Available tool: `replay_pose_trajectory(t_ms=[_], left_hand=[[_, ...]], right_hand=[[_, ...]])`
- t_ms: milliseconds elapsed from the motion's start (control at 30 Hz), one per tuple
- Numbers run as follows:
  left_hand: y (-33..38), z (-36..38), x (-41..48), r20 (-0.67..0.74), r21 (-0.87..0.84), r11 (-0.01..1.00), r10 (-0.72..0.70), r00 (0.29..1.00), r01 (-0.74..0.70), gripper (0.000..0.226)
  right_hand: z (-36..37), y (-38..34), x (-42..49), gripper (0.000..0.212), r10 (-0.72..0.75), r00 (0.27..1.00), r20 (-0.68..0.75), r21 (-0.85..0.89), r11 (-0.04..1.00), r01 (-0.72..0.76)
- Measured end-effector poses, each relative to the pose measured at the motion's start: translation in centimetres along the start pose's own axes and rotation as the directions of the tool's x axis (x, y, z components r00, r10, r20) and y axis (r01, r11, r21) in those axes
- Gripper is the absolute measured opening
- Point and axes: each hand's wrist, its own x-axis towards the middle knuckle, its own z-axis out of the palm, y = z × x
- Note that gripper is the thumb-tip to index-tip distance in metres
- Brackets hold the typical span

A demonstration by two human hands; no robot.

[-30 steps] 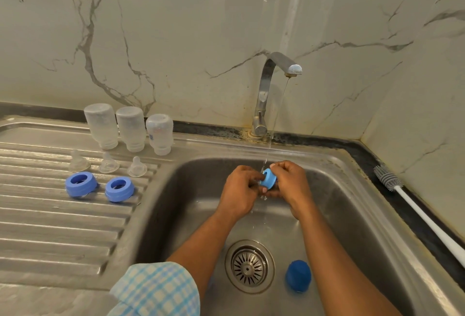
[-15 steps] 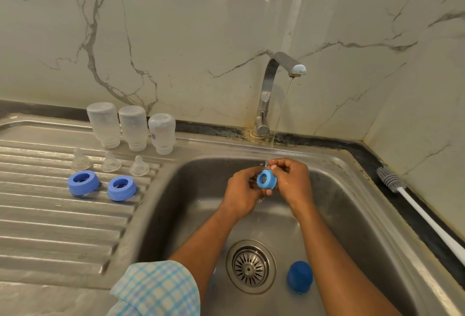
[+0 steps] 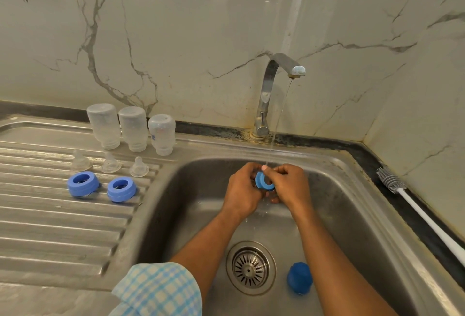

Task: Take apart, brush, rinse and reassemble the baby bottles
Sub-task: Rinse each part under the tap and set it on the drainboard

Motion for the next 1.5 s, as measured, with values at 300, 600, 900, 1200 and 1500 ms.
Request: replay_pose_trajectory(t_ms=[300, 600, 900, 1200, 1500], left_hand=[[-0.6, -0.8, 0.5, -0.022, -0.137, 0.985, -0.106, 0.994, 0.102, 0.045], [0.1, 0.1, 0.4, 0.01, -0.046, 0.999, -0.016, 1.0, 0.017, 0.042], [0.3, 0.0, 0.1, 0.038, -0.039, 0.999, -0.01, 0.999, 0.011, 0.041], [0.2, -0.2, -0.2, 0.086, 0.029, 0.999, 0.026, 0.996, -0.029, 0.052], [-0.4, -0.4, 0.1, -0.025, -0.032, 0.999, -0.029, 0.999, 0.028, 0.037]], right_hand=[[-1.4, 0.1, 0.0, 0.019, 0.052, 0.966, 0.253, 0.212, 0.971, -0.108], [-0.7, -0.2, -0.1, 0.034, 0.036, 0.986, 0.162, -0.021, 0.999, -0.033], [-0.3, -0.3, -0.2, 0.024, 0.032, 0.971, 0.239, 0.02, 0.999, -0.038], [-0.1, -0.9, -0.6, 0.03, 0.115, 0.976, 0.186, 0.153, 0.978, -0.145], [-0.1, -0.8, -0.5, 0.025, 0.095, 0.969, 0.23, 0.116, 0.985, -0.124]])
